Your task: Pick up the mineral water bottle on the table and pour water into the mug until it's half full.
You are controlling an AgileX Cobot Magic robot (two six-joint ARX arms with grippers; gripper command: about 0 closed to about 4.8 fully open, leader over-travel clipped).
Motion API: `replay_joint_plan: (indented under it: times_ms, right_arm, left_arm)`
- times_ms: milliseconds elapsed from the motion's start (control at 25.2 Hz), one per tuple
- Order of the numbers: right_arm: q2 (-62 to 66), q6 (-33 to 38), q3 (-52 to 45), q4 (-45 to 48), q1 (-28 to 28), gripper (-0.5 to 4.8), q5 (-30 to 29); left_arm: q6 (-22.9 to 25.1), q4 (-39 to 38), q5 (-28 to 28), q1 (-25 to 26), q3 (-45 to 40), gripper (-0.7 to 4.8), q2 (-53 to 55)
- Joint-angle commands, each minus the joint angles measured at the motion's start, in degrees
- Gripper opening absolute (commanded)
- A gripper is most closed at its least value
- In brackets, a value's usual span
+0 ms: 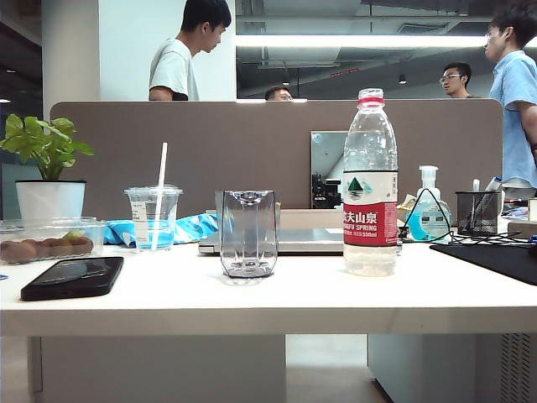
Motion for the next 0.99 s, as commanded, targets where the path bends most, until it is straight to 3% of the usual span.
replay_joint_plan:
  times_ms: [40,476,674,753,991]
  right_arm:
    - [-0.04,0.22,-0.44,0.74,0.04,-0.05,0.09]
    - [-0.04,0.24,-0.44,0.74,0.04,-0.04,0.11]
    - [-0.04,4.59,0.85,1.42,0.07,-0.01,-1.55]
    - [-0.04,6.27,3.19,-0.52,0.04,-0.01,-1.44]
    - [0.24,6.23,10.38,-4.57,0.04,0.01,-1.60]
  left_arm:
    - [-0.20,0.96,0.24,-0.02,0.22,-0.01,0.04]
    - [-0.70,0.46,0.26,-0.02,0.22,-0.01,0.04]
    - [-4.94,0.70,1.64,-0.04,1.86,-0.04,0.04]
    - [-4.90,0.63,3.50,-0.07,4.15,-0.04,0.04]
    - [-4.44,-0.42,17.55,-0.07,9.62,-0.04,0.04]
